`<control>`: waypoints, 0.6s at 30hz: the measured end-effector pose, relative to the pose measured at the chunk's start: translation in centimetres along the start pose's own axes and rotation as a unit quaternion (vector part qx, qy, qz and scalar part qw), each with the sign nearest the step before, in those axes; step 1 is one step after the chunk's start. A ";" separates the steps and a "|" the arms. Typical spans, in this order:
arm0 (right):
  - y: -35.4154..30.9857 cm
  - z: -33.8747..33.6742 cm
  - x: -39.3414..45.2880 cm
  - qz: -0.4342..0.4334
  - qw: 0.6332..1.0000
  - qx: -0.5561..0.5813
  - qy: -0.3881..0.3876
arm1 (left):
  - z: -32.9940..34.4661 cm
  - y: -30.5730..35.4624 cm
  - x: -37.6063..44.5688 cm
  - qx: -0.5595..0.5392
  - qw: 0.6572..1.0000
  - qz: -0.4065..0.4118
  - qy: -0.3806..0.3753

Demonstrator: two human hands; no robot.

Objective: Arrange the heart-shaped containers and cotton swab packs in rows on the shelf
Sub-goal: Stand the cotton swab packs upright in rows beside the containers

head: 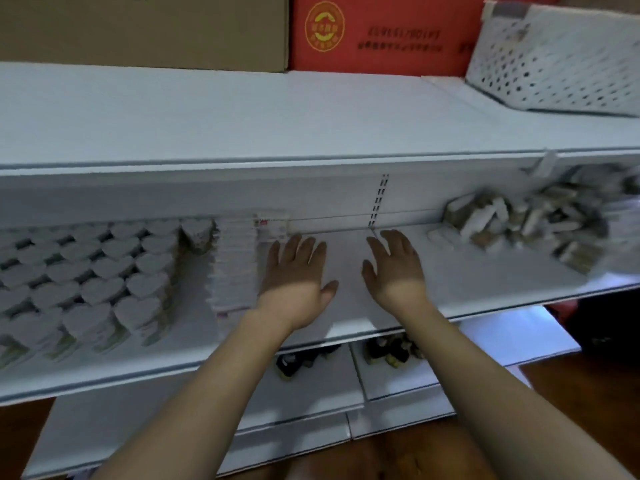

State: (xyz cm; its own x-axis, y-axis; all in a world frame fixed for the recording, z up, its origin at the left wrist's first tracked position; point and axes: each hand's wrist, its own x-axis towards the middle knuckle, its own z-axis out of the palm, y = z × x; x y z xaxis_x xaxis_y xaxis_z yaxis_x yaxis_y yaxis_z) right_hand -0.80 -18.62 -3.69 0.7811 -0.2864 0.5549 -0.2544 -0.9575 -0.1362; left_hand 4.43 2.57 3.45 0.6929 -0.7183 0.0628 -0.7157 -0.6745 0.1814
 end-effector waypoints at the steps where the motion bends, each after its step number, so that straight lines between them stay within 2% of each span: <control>1: 1.8 -1.1 -1.0 0.000 1.000 -0.013 0.011 | 0.2 1.6 0.5 -0.005 1.000 0.012 0.008; 3: 5.5 -3.3 -2.4 0.015 0.999 -0.038 0.018 | 0.7 5.0 1.6 -0.006 0.999 0.038 0.009; 6: 11.3 -6.4 -3.5 0.066 0.996 -0.067 -0.011 | 1.7 10.0 3.2 0.000 0.998 0.067 0.003; 11: 21.4 -8.3 -3.6 0.104 0.991 -0.072 -0.040 | 4.1 18.0 7.5 0.001 0.998 0.066 0.002; 15: 28.2 -7.5 -2.1 0.062 0.996 -0.053 -0.046 | 6.4 23.8 10.6 0.005 0.999 0.042 -0.005; 18: 30.1 -7.0 0.1 0.056 0.995 -0.026 -0.075 | 7.7 26.0 12.2 0.013 1.000 0.011 -0.012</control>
State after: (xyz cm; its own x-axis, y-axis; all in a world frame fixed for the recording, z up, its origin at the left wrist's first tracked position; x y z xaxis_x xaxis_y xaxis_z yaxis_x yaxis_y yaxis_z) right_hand -12.35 -47.19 -2.00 0.8213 -0.3969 0.4098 -0.3703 -0.9173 -0.1462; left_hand -6.37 -25.05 1.41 0.6744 -0.7371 0.0423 -0.7334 -0.6622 0.1537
